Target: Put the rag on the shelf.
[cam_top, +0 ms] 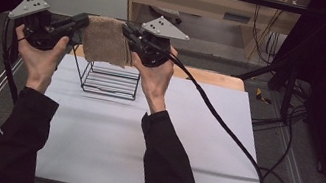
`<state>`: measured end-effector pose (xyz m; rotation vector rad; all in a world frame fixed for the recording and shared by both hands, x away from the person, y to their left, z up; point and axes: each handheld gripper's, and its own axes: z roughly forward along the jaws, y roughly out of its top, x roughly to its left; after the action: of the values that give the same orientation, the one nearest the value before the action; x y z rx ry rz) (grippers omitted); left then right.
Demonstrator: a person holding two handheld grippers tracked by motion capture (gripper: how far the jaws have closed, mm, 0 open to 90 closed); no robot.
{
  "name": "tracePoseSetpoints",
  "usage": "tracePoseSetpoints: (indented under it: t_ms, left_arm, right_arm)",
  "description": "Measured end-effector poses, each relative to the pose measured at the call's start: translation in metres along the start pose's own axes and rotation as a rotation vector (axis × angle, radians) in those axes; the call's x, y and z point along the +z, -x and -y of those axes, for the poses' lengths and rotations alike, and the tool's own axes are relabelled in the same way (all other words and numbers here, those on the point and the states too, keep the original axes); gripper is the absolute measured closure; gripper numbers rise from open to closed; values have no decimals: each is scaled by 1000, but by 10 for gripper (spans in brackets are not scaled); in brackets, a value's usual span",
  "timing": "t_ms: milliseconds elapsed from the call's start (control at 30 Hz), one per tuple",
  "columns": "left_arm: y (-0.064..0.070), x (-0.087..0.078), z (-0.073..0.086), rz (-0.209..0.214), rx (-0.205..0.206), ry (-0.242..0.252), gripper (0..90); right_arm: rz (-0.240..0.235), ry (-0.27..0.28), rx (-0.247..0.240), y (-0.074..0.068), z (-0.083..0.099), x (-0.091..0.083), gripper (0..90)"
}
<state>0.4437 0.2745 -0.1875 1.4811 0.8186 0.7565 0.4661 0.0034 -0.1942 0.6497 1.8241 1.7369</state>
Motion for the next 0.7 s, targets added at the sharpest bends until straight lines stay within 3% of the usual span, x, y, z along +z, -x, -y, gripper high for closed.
tracePoseSetpoints:
  t_ms: [433, 700]
  left_arm:
    - [-7, 2, -28, -31, 19, 41, 861]
    - [-16, 14, -32, -44, 5, 44, 860]
  right_arm:
    - [5, 50, -17, 2, -25, 12, 859]
    - [13, 61, -14, 10, -28, 22, 859]
